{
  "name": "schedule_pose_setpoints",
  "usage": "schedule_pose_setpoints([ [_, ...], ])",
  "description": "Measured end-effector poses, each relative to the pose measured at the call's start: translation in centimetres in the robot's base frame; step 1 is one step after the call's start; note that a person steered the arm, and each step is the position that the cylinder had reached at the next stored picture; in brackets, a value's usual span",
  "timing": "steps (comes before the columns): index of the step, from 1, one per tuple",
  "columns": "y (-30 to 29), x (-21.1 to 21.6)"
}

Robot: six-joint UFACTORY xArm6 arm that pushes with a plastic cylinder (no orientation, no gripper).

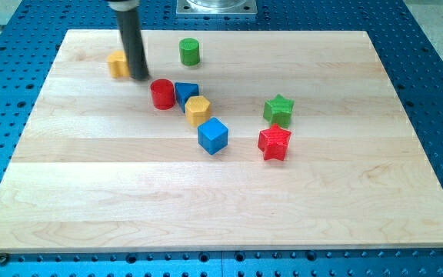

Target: Move the yellow heart parallel to the left of the green circle

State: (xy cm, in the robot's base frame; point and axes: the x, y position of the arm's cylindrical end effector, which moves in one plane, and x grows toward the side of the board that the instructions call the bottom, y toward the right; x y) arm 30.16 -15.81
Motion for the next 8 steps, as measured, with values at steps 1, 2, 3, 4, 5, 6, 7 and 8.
schedule_pose_setpoints([
  [1,0.1,2.3],
  [2,-0.8,2.4],
  [3,-2.7,1.5],
  [4,-3.5,1.0],
  [5,-4.8,-1.7],
  [6,-4.7,0.0],
  [7,-3.2,2.6],
  [8,-4.6,0.4],
])
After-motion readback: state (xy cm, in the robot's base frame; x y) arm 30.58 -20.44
